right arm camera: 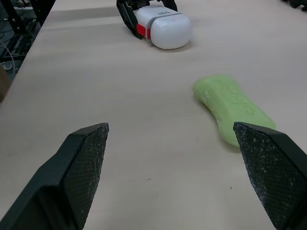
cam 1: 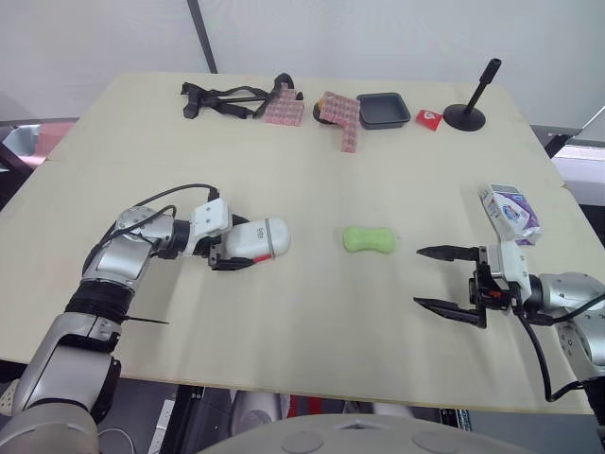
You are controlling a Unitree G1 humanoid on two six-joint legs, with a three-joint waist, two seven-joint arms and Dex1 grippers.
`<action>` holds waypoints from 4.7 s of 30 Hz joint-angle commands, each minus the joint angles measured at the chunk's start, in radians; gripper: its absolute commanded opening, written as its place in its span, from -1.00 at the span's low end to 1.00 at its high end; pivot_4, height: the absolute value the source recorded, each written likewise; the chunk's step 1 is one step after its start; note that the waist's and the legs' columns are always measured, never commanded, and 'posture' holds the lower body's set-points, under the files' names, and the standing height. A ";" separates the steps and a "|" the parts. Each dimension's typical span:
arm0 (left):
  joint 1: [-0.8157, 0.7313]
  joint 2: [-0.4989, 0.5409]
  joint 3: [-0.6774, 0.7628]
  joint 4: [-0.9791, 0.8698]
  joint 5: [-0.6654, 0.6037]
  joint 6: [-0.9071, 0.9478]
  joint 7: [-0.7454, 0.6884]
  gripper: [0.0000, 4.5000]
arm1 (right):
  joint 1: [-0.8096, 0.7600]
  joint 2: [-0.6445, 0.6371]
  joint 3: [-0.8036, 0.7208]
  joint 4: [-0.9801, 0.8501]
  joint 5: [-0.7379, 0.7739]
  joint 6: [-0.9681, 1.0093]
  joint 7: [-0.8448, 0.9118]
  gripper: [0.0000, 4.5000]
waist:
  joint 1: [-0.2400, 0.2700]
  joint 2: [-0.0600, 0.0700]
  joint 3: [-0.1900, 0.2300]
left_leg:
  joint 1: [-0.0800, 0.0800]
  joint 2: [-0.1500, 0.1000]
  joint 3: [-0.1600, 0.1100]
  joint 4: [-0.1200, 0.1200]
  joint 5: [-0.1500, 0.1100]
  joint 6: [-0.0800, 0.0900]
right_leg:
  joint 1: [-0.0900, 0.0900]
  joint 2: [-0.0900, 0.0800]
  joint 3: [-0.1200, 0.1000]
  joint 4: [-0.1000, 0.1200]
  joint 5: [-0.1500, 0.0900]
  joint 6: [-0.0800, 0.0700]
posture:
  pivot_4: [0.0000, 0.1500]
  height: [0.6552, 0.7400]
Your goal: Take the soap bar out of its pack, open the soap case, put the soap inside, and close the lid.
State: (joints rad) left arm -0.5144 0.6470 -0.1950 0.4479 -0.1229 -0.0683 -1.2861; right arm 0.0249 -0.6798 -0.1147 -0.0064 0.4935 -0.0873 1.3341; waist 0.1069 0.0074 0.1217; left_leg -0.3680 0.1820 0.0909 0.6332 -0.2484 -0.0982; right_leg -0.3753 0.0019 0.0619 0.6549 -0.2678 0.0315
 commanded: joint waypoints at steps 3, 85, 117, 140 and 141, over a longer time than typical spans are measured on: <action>0.003 0.014 0.025 -0.031 -0.005 0.011 0.012 1.00 | -0.008 -0.010 -0.009 0.002 -0.005 -0.010 0.001 0.99 | 0.000 0.000 0.000 | 0.000 0.000 0.000 0.000 0.000 0.000 | 0.000 0.000 0.000 0.000 0.000 0.000 | 1.00 1.00; 0.169 -0.151 -0.012 -0.553 -0.015 -0.243 0.271 0.56 | -0.509 0.028 0.080 -0.279 1.282 1.311 -1.306 1.00 | 0.030 0.001 0.000 | -0.001 0.001 0.000 -0.001 0.000 -0.001 | -0.002 0.002 0.000 -0.001 0.000 0.000 | 1.00 1.00; 0.202 -0.138 -0.020 -0.588 -0.033 -0.195 0.277 0.56 | -0.446 -0.087 0.118 -0.210 1.432 1.302 -1.133 -0.11 | 0.030 0.001 0.000 | -0.004 0.001 0.000 0.000 0.000 -0.001 | -0.003 0.002 -0.002 -0.001 0.000 0.000 | 1.00 1.00; 0.219 -0.110 -0.023 -0.573 -0.050 -0.156 0.266 0.56 | -0.483 -0.513 0.226 -0.049 0.490 1.103 -0.601 -0.11 | 0.029 0.000 0.000 | -0.005 0.001 0.000 0.002 0.000 -0.001 | -0.003 0.004 -0.001 -0.001 0.000 0.000 | 1.00 1.00; 0.218 -0.111 -0.024 -0.572 -0.050 -0.154 0.266 0.56 | -0.493 -0.537 0.270 -0.054 0.403 1.067 -0.567 -0.11 | 0.027 0.000 0.000 | -0.005 0.001 0.000 0.002 0.000 -0.001 | -0.003 0.004 -0.001 -0.001 0.000 0.000 | 1.00 1.00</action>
State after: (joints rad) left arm -0.2965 0.5310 -0.2345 -0.1126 -0.1584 -0.2180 -1.0244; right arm -0.4460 -1.1939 0.1436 -0.0470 0.9706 1.0208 0.7250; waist 0.1336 0.0078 0.1221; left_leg -0.3730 0.1830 0.0909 0.6352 -0.2485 -0.0990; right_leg -0.3787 0.0057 0.0610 0.6541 -0.2677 0.0319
